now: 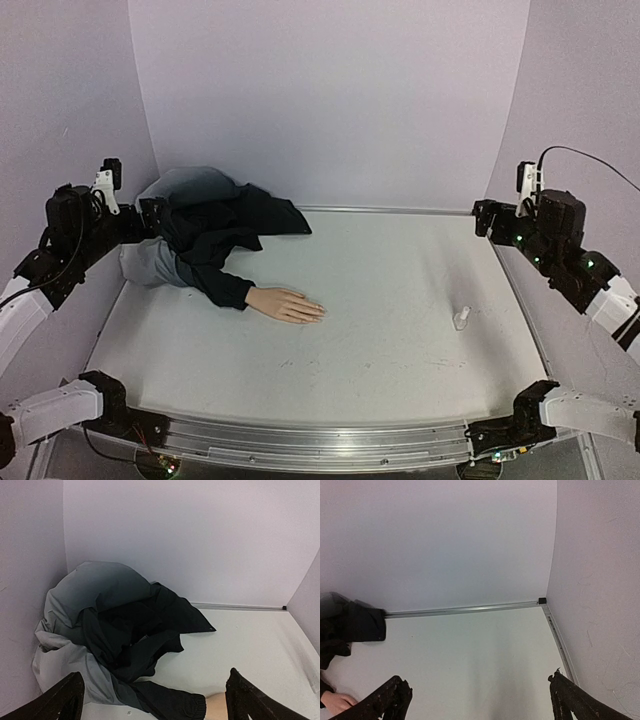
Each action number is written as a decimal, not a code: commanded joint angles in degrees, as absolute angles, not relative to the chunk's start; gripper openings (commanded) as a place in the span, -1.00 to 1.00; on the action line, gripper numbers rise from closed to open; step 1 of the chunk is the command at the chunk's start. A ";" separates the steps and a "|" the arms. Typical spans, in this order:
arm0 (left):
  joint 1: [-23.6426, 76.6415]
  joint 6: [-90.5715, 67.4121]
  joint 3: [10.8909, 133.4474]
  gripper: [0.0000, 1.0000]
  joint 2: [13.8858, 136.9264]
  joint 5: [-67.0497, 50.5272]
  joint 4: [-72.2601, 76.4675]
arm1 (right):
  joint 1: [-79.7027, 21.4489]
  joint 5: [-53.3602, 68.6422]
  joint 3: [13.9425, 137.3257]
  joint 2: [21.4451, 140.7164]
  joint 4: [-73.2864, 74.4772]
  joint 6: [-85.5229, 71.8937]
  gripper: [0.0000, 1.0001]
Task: Paint the nails
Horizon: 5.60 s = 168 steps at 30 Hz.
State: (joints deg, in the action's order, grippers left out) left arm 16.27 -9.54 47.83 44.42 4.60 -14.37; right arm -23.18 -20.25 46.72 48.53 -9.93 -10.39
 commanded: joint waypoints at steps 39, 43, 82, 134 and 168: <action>2.85 -22.55 52.73 0.99 63.63 -20.87 -4.57 | -10.01 3.33 42.91 75.04 19.94 -30.17 0.33; 4.37 -21.15 53.31 0.99 63.58 -21.83 -4.27 | -12.58 0.51 43.29 77.40 18.19 -32.27 0.22; 11.05 -20.03 55.81 0.99 67.93 -24.45 -4.45 | -39.81 -1.72 59.28 98.04 6.00 -24.60 -1.00; 58.45 -22.83 82.16 0.36 106.07 -5.82 -39.57 | -40.61 -5.10 44.56 79.35 -12.45 -23.67 0.97; 58.55 -21.23 90.72 -1.00 111.72 -6.18 -48.54 | -40.63 18.52 39.17 81.01 -28.88 -13.84 0.79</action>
State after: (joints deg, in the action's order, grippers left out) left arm 59.53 -22.09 87.53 114.83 -4.36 -46.65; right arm -40.53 5.82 40.71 81.60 -21.08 -19.31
